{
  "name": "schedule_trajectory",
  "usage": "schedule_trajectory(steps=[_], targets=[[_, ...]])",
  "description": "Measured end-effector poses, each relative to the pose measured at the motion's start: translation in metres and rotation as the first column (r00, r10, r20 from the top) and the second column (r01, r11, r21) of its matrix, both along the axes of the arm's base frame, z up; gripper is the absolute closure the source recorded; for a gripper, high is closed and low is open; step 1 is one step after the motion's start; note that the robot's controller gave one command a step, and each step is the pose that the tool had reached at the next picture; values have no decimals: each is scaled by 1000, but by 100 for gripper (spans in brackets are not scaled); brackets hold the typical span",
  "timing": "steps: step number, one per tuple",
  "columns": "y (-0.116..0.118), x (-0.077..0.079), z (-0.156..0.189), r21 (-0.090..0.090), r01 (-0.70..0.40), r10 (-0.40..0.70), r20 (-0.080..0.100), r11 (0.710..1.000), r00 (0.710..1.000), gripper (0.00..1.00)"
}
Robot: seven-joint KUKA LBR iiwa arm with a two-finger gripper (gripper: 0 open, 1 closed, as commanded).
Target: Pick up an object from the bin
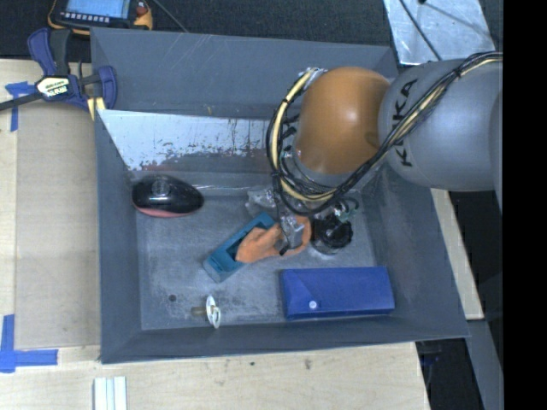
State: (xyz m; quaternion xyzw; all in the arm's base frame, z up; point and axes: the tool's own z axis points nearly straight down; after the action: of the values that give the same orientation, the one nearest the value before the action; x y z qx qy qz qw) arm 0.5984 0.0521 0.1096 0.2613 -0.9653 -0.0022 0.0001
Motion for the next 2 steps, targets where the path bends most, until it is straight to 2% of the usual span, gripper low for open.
schedule_trajectory(steps=[1, 2], targets=[[0, 0, 0, 0, 1, -1, 0, 1000, 1000, 100], [-24, -5, 47, -1, 20, -20, -2, 1000, 1000, 100]])
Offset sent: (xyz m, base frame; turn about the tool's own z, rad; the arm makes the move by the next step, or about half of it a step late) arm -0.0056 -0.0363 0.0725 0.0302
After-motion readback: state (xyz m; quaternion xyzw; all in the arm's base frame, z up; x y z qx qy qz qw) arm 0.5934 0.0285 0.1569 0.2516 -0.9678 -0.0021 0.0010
